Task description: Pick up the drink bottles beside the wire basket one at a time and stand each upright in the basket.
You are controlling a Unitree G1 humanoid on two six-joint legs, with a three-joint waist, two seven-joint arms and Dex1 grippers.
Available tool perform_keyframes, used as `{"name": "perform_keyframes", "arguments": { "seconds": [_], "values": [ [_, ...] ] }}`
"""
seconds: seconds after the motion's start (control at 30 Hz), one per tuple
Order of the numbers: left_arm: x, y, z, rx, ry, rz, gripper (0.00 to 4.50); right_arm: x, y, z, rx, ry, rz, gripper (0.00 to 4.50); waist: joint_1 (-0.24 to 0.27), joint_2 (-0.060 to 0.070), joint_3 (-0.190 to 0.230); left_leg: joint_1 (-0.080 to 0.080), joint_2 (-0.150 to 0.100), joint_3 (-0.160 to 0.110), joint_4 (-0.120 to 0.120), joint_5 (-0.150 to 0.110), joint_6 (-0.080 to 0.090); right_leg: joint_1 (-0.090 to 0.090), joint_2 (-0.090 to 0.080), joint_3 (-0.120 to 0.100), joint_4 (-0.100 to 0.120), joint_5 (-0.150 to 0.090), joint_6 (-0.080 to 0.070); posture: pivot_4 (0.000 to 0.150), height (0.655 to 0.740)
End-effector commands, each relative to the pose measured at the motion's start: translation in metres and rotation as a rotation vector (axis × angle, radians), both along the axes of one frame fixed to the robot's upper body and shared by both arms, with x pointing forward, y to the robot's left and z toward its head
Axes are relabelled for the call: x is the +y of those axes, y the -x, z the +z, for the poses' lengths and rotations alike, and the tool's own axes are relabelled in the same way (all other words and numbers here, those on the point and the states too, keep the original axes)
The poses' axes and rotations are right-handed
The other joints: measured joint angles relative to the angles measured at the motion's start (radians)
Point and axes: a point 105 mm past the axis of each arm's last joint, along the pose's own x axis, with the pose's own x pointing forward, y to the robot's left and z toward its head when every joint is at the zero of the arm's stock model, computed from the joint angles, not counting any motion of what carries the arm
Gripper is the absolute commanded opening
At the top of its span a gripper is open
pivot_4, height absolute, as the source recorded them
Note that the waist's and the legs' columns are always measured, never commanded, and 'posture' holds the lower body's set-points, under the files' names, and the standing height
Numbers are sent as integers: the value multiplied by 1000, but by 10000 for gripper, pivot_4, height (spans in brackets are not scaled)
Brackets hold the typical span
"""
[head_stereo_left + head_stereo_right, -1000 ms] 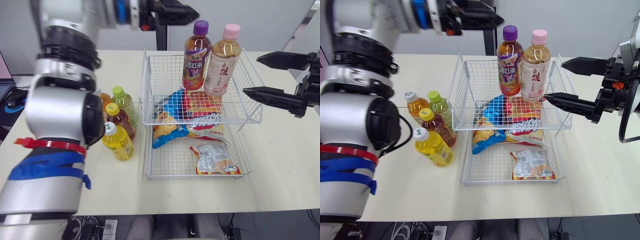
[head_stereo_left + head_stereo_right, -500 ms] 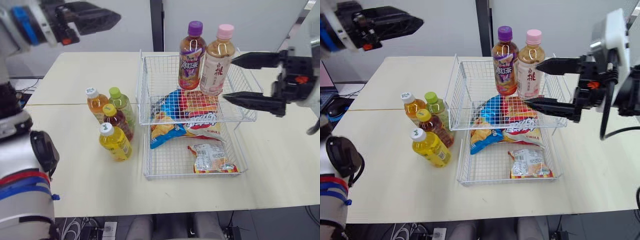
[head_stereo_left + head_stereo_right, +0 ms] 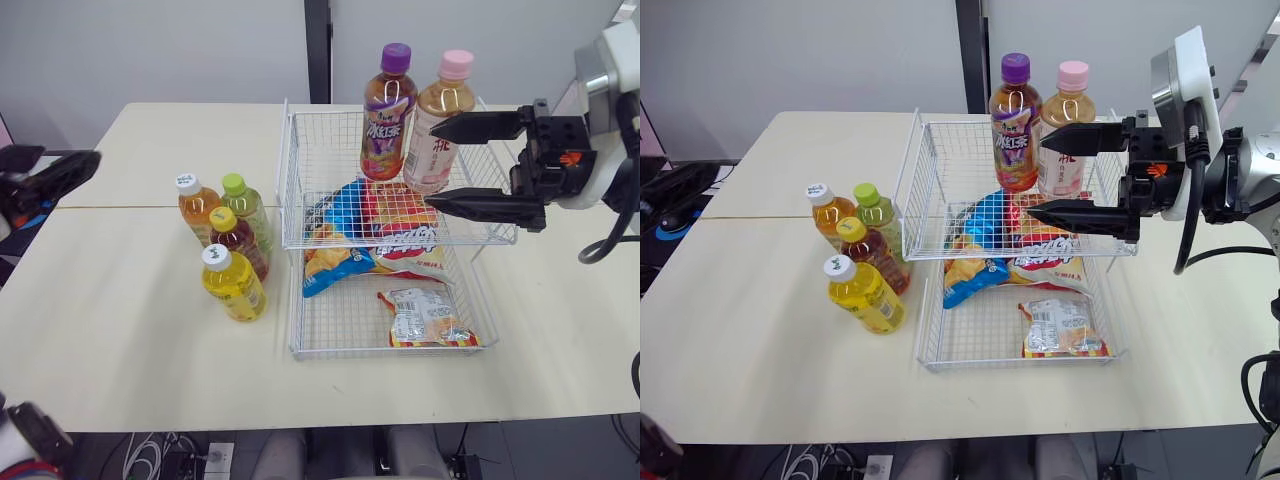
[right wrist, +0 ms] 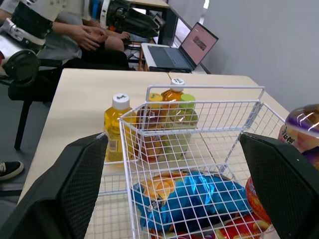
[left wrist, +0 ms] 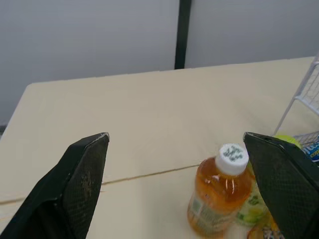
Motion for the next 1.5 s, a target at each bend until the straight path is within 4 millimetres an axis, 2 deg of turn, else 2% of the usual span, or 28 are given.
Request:
{"name": "perform_keyframes", "arguments": {
  "seconds": [0.03, 0.27, 0.47, 0.57, 0.63, 0.77, 0.93, 1.07, 1.23, 1.37, 1.5],
  "values": [
    [2, 19, 6, -55, -66, 12, 44796, 1, 2, 9, -37, -17, 15, 45000, 4, 0, 0, 0, 0, 1, 0, 0, 0, 0, 0, 0, 0, 0, 0, 1500, 7400],
    [11, 32, -24, -39, -86, 41, 44796, 3, -3, 2, -33, 12, 19, 45000, 10, 0, 0, 0, 0, 0, 0, 0, 0, 0, -1, 0, -1, 1, -1, 1500, 7400],
    [9, 41, -50, -9, -72, 28, 44796, 6, 2, 1, -34, 48, 68, 45000, 9, 0, 0, 0, 2, 1, -1, 0, 0, 0, -1, 0, -3, 1, -2, 1500, 7400],
    [5, 39, -61, -16, -76, 14, 44796, 9, 4, 2, -27, 55, 89, 45000, 9, 0, 0, 1, 4, 2, -2, 0, 0, 1, 0, 0, -5, 3, -3, 1500, 7400],
    [5, 33, -59, -58, -60, 25, 44796, 10, 3, 4, -29, 53, 88, 45000, 10, 0, 0, 0, 6, 2, -1, 0, 0, 1, 0, -1, -6, 4, -4, 1500, 7400],
    [-18, 24, -63, -33, -2, -74, 44796, 13, 0, 6, -26, 54, 71, 45000, 12, -1, -1, 1, 7, 1, -1, 0, 0, 2, 1, -3, -6, 4, -5, 1500, 7400],
    [-32, 7, -59, -53, 39, -109, 44796, 14, -1, 6, -20, 52, 55, 45000, 11, -1, -1, 0, 7, 2, -1, 0, 0, 1, 1, -3, -6, 5, -5, 1500, 7400],
    [-40, -14, -52, -61, 47, -107, 44796, 11, -8, 1, -23, 66, 9, 45000, 10, -1, -1, 0, 7, 2, -1, 0, 0, 1, 3, -3, -6, 5, -5, 1500, 7400],
    [-56, -39, -48, -63, -14, -153, 44796, 12, -7, -3, -32, 63, 15, 45000, 10, -1, -1, 0, 7, 7, -1, 0, 0, 1, 6, -2, -6, 5, -5, 1500, 7400],
    [-55, -58, -45, -85, 6, -114, 44796, 14, -2, -6, -47, 71, 26, 45000, 10, -1, -1, 0, 8, 8, -1, 0, 0, 1, 6, -2, -6, 5, -5, 1500, 7400],
    [-57, -73, -49, -64, -10, -98, 44796, 15, 0, -6, -46, 72, 25, 45000, 6, -1, -1, 1, 8, 9, -1, 0, 0, 1, 7, -1, -6, 5, -5, 1500, 7400]
  ]
}}
